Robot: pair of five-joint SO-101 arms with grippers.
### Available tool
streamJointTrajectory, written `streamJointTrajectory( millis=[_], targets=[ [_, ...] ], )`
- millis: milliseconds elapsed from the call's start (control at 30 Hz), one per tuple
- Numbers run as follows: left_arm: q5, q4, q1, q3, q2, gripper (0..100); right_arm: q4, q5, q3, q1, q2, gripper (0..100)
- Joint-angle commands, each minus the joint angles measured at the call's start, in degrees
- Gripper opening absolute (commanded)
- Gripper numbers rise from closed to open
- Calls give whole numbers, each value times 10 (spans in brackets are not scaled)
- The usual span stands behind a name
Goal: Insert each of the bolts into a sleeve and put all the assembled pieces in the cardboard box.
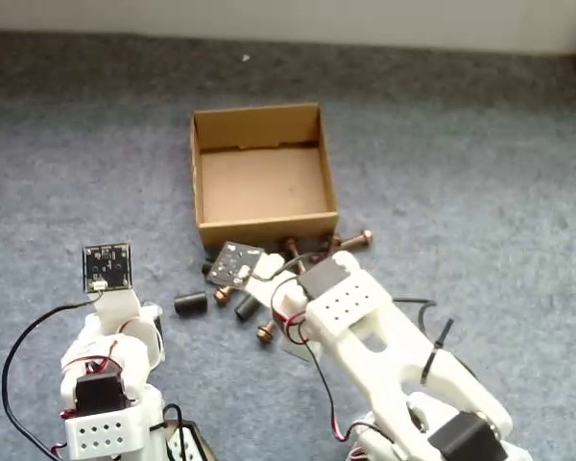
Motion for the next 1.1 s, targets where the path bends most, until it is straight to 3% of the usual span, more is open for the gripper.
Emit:
streamJointTrajectory(
  millis=[0,333,533,700,1067],
  targets=[
    [-4,-4,-7,10,-3,101,-36,28,-22,-4,23,286],
    [-4,-3,-7,10,-3,99,-98,57,-19,-2,84,286],
    [-4,-1,-7,10,-3,98,-145,58,-19,34,127,270],
    [-4,-1,-7,10,-3,98,-145,108,-19,58,160,211],
    [-4,-1,-7,10,-3,98,-131,111,-17,73,167,206]
  ],
)
